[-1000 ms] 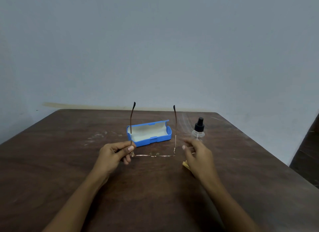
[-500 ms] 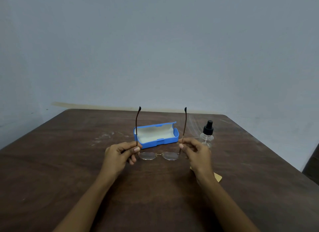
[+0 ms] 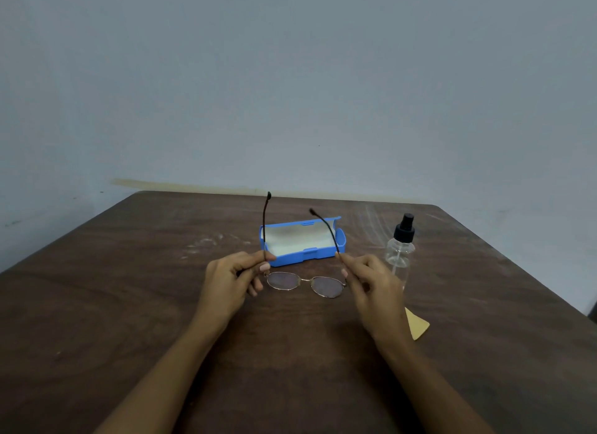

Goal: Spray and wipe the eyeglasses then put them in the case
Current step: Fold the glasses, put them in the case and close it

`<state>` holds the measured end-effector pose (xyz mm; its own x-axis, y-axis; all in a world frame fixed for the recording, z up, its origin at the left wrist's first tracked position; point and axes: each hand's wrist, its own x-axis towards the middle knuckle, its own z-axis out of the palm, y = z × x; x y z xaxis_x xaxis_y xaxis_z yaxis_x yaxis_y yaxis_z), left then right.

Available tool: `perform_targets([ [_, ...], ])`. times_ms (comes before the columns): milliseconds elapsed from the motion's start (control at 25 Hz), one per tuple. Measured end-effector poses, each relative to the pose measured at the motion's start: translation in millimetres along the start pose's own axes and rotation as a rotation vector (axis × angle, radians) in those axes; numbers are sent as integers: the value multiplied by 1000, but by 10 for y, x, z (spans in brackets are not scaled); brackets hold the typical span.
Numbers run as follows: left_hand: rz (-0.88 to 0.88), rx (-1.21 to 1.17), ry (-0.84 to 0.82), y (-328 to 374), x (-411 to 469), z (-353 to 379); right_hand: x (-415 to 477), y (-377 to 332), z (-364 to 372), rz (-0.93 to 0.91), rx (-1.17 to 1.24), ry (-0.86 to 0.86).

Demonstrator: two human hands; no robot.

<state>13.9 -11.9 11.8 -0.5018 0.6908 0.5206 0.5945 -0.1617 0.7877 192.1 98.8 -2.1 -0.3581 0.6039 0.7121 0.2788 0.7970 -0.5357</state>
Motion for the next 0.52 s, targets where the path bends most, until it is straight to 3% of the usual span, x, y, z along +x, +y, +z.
perform_targets([
  [520,16,11,-36,-96,15,-16,-53,2,46,-73,-192,-137],
])
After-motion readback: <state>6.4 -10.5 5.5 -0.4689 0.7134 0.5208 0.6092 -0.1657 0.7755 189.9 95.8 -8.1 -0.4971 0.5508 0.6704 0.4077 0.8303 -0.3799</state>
